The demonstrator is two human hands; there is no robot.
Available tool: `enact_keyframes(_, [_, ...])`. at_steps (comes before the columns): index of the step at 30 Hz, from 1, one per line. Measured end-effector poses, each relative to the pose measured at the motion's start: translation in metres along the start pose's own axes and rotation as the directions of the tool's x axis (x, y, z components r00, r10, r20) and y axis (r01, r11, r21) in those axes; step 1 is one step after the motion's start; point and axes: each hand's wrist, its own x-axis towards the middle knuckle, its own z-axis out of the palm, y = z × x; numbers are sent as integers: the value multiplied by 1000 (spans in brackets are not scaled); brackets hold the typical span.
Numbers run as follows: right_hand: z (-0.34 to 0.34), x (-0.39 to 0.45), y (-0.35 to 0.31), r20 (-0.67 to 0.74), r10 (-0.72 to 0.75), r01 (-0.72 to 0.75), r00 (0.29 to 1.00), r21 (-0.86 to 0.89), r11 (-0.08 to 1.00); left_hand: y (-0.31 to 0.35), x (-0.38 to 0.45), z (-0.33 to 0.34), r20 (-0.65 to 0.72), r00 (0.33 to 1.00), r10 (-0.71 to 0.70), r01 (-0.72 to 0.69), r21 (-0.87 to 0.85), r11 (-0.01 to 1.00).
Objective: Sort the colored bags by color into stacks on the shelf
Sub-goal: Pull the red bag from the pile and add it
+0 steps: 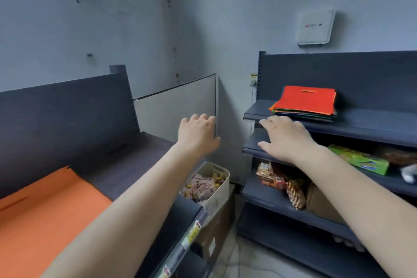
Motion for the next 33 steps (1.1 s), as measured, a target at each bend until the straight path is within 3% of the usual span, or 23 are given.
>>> enact_keyframes(17, [85, 132, 206, 38, 356, -354, 934, -40, 934, 152, 274, 108, -3, 949, 315, -313, -108, 944])
enact_keyframes(33, [183, 244, 346, 115, 398, -397, 910, -34, 917, 239, 422, 235, 95, 931, 353, -340, -133, 931])
